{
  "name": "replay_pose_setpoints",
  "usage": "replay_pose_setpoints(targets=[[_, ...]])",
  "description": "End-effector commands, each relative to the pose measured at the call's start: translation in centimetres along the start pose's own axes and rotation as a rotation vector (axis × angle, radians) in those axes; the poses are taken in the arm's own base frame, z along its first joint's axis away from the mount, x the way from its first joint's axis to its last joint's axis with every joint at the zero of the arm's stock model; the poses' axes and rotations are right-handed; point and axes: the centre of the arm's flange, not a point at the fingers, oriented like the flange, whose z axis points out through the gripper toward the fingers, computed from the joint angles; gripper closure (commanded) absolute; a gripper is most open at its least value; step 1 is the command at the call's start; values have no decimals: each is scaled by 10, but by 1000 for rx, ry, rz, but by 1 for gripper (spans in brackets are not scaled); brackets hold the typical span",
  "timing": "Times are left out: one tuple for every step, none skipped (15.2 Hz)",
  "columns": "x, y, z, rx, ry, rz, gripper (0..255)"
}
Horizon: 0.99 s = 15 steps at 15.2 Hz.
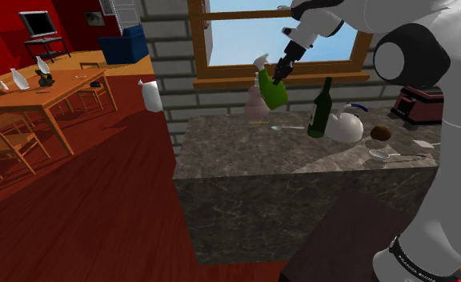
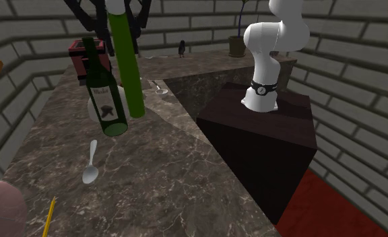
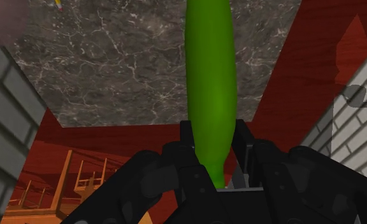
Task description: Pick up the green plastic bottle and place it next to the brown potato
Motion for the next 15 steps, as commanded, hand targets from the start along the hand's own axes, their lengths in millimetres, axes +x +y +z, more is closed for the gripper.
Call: replay_pose_setpoints(targets=[[5, 0, -9, 0, 0, 0, 255], [8, 0, -14, 0, 0, 0, 255], [10, 0, -19, 0, 0, 0, 255], [13, 0, -23, 0, 0, 0, 255], [16, 0, -28, 0, 0, 0, 255], [18, 0, -32, 0, 0, 0, 255], [21, 0, -37, 0, 0, 0, 255], [23, 0, -41, 0, 0, 0, 255], [26, 0, -46, 0, 0, 0, 255], [29, 0, -51, 0, 0, 0, 255], [31, 0, -55, 0, 0, 0, 255], [34, 0, -60, 0, 0, 0, 255], [37, 0, -64, 0, 0, 0, 255], [39, 0, -69, 0, 0, 0, 255], [42, 0, -73, 0, 0, 0, 255]])
